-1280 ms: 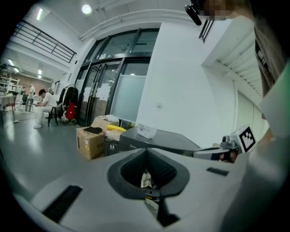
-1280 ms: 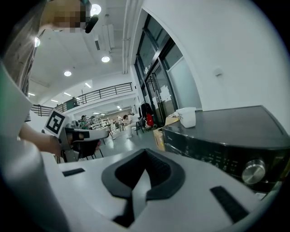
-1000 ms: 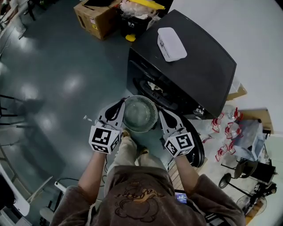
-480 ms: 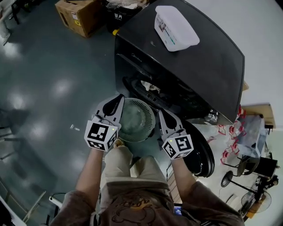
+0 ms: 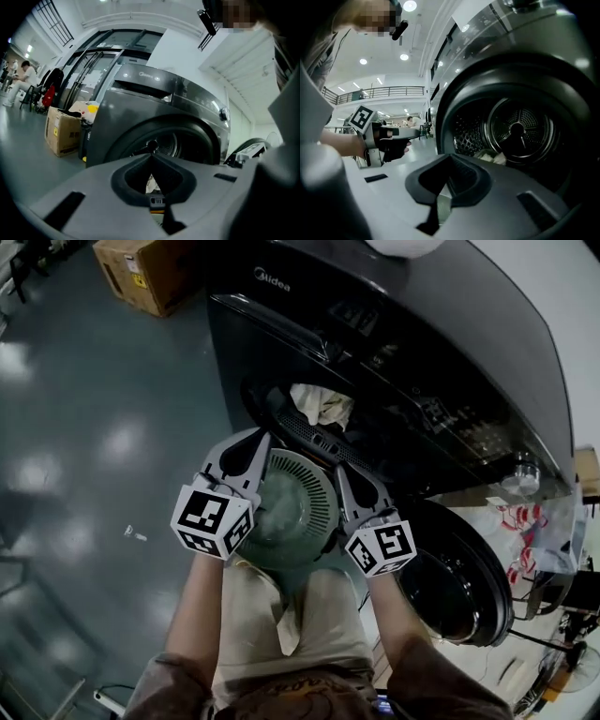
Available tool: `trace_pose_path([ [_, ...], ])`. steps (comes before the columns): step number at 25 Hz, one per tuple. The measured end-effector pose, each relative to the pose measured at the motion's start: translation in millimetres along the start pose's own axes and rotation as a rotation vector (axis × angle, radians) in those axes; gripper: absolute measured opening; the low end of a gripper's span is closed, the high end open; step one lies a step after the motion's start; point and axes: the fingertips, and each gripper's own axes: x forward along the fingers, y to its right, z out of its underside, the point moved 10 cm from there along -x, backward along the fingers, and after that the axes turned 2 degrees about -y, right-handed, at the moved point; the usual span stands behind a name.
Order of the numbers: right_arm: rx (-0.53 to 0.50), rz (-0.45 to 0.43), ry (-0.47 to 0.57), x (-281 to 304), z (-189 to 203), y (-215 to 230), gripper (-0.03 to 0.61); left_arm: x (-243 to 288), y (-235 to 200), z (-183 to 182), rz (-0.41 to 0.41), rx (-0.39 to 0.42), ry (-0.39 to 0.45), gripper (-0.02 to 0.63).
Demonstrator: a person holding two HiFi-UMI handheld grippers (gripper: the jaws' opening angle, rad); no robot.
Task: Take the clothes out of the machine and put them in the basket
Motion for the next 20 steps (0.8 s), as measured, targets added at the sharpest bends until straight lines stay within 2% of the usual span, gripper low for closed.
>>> trace_pose_path([
  [5,-0.016,0.004,0.050,2.1,49.5,17.3,-0.005,7.5,2.8,51.6,0.042,0.037,0.010,0.008],
  [10,-0.037,-0.001,0.099,1.5,79.7,27.8,-0.005,9.5,8.8,79.7,0.033,0.071,0.058,0.008],
  [14,-0.045,-0.013,0.138,-8.6,92.5,30.5,-0.003,3.0,17.9,88.1,0.001,0.084,0.089,0.008],
  [20,-0.038,-0.014,0.154,-28.7,91.4,32.1,-0.003,-2.9,39.2,89.2,0.000,0.131,0.060,0.008],
])
